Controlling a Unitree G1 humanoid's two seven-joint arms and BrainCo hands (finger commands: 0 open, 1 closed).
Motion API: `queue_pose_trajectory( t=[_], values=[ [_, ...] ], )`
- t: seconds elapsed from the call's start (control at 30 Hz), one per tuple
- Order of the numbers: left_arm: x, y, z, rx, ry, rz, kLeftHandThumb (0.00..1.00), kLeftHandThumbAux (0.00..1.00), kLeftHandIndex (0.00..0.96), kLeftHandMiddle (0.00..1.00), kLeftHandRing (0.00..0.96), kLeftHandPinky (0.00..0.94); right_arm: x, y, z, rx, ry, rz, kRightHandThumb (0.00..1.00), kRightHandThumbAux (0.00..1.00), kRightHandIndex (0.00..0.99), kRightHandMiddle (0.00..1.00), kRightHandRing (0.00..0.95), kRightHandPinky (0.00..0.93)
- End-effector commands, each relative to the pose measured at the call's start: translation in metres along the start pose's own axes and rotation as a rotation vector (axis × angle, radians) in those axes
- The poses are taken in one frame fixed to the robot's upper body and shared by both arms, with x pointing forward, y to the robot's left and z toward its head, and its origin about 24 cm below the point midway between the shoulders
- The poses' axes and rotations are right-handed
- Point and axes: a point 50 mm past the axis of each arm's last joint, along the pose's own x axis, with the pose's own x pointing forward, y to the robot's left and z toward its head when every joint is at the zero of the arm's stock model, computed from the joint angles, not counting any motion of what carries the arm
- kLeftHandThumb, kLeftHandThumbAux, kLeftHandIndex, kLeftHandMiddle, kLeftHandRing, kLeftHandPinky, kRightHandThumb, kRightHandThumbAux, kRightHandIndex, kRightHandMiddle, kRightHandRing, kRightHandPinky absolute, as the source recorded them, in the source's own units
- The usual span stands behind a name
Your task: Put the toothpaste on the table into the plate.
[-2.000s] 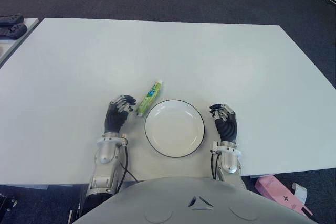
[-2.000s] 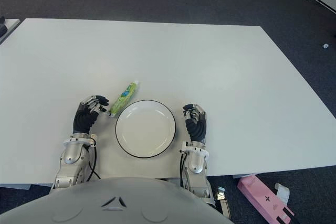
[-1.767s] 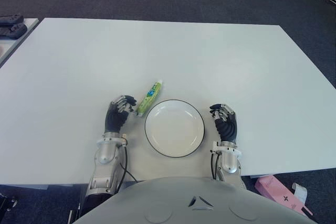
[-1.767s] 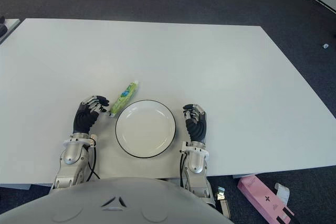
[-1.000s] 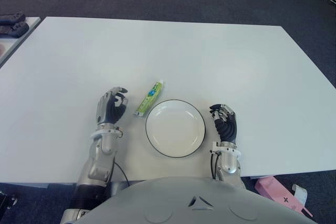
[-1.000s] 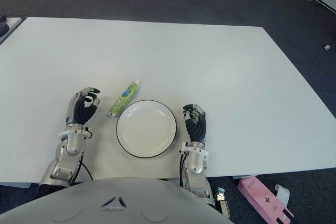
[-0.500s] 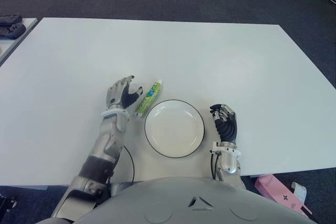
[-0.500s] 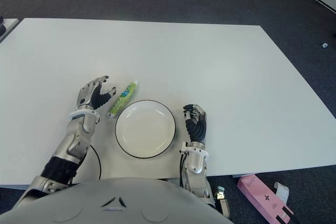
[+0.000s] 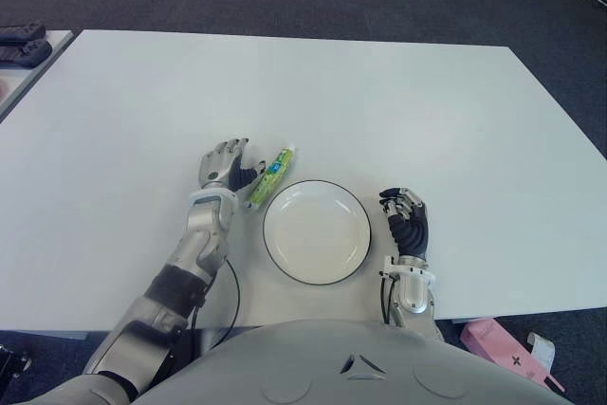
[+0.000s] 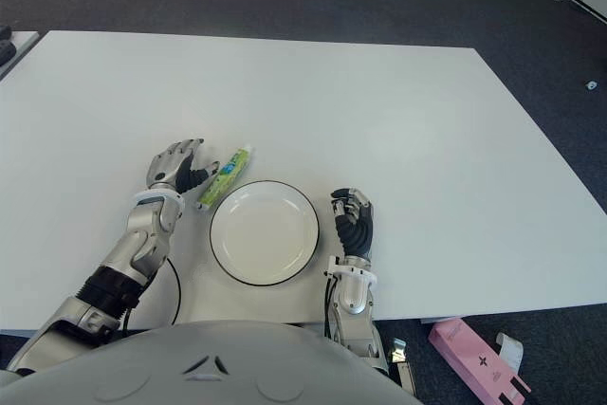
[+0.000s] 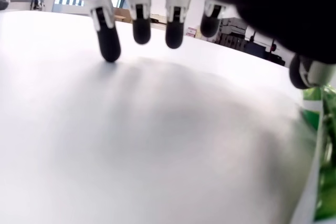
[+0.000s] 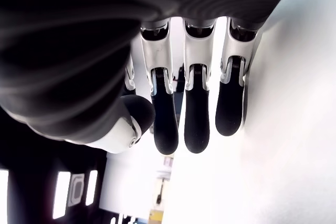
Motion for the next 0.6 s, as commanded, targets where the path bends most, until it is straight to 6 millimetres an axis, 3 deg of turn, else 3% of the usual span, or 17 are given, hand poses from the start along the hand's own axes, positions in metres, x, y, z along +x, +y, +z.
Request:
queue_pose_trajectory(
  t=[0.03, 0.33, 0.47, 0.6],
  values=[
    [0.003, -0.004, 0.002, 0.038, -0.004, -0.064, 0.319, 0.229, 0.0, 0.113, 0.099, 0.14, -0.001, 0.001, -0.002, 0.009, 0.021, -0.007, 0.704, 0.729, 0.424, 0.467, 0.459, 0.446],
    [0.008, -0.006, 0.01, 0.08, -0.03, -0.173, 0.287, 0.267, 0.019, 0.089, 0.075, 0.118, -0.001, 0.001, -0.002, 0.008, 0.023, -0.006, 0.703, 0.73, 0.424, 0.466, 0.459, 0.449],
    [0.009, -0.007, 0.012, 0.11, -0.047, -0.213, 0.273, 0.255, 0.025, 0.075, 0.05, 0.071, -0.002, 0.001, -0.002, 0.005, 0.019, -0.008, 0.704, 0.73, 0.424, 0.466, 0.458, 0.45],
    [0.011, -0.008, 0.013, 0.134, -0.065, -0.241, 0.259, 0.239, 0.04, 0.081, 0.046, 0.081, -0.002, 0.001, -0.002, 0.005, 0.017, -0.006, 0.704, 0.73, 0.424, 0.466, 0.458, 0.449]
  ],
)
